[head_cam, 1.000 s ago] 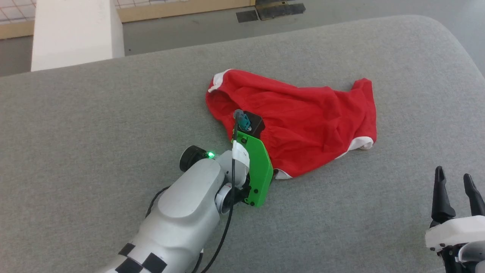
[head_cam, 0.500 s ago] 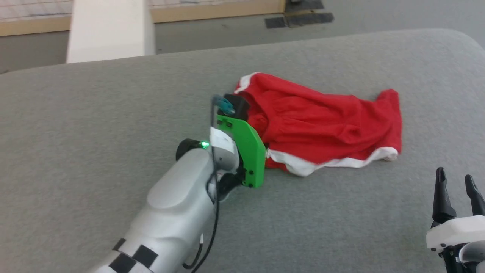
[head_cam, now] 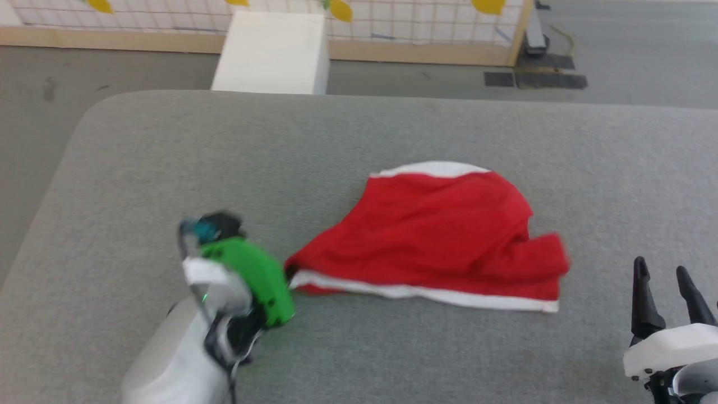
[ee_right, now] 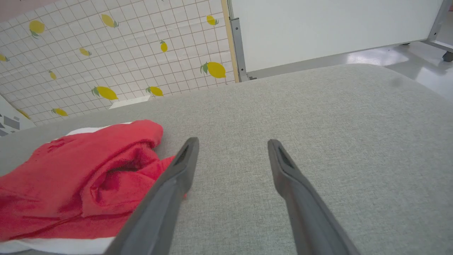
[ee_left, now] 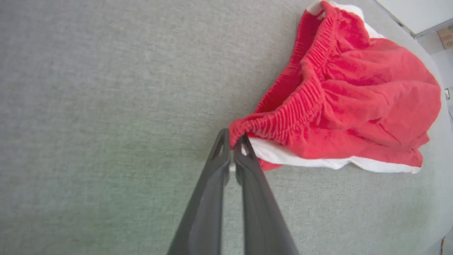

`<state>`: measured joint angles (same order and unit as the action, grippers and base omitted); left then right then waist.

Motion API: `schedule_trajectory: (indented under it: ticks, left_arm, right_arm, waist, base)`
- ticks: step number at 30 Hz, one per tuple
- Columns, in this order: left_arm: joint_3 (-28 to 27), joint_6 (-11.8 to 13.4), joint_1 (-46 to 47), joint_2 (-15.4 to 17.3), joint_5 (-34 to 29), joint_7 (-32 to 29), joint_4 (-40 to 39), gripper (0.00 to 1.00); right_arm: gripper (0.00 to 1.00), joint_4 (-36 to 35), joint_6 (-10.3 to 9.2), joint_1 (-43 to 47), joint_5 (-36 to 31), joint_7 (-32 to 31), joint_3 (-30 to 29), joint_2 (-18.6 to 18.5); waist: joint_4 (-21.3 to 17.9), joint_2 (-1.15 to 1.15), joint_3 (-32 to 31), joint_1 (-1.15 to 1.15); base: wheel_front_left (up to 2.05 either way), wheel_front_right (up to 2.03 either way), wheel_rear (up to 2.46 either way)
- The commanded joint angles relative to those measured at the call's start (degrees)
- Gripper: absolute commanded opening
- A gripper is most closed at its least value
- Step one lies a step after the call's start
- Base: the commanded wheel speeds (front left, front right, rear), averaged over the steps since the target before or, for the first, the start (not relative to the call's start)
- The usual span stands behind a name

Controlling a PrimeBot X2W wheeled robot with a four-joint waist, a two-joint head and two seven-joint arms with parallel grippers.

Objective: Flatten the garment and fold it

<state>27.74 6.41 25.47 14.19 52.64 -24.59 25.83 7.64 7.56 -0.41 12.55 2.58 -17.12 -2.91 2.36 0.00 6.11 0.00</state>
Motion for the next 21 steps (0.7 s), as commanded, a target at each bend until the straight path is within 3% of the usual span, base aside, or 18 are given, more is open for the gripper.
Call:
schedule_trajectory:
  ticks: [1, 6, 7, 8, 15, 21]
  left_arm:
    - [-0.97, 1.13, -2.6, 1.07, 0.81, 0.55, -0.91, 0.0]
    - [-3.56, 3.72, -9.61, 2.27, 3.34, 1.39, -4.2, 0.0]
    - [-4.02, 3.69, -10.36, 2.12, 3.75, 2.02, -5.25, 0.29]
    - [-4.39, 3.38, -10.83, 1.85, 4.09, 2.83, -6.42, 1.0]
    - [-5.44, 1.03, -13.01, 3.84, -0.23, 12.49, -12.62, 1.0]
    - [-5.77, 1.43, -18.22, 6.66, -8.87, 26.99, -15.54, 1.0]
  right_arm:
    - [1.0, -0.26, -0.08, 0.6, -0.14, -0.23, 0.29, 0.03]
    - [1.0, -0.34, -0.08, 0.87, 0.19, -0.58, 0.7, 0.03]
    - [1.0, -0.31, -0.08, 0.92, 0.25, -0.68, 0.69, 0.03]
    - [1.0, -0.27, -0.08, 0.97, 0.32, -0.8, 0.67, 0.03]
    - [1.0, -0.46, -0.08, 1.23, -0.81, -3.03, 2.41, 0.03]
    - [1.0, -2.11, -0.08, 2.77, -2.21, -8.82, 4.6, 0.03]
  waist:
    - [1.88, 0.0, -1.46, 0.0]
    - [2.22, 0.0, -1.04, 0.0]
    - [2.32, 0.0, -0.94, 0.0]
    - [2.41, 0.0, -0.87, 0.0]
    - [1.57, 0.0, -1.32, 0.0]
    - [0.89, 0.0, -1.44, 0.0]
  base:
    - [0.0, 0.0, 0.0]
    - [0.0, 0.0, 0.0]
    - [0.0, 0.0, 0.0]
    - [0.0, 0.0, 0.0]
    - [0.0, 0.0, 0.0]
    - [0.0, 0.0, 0.0]
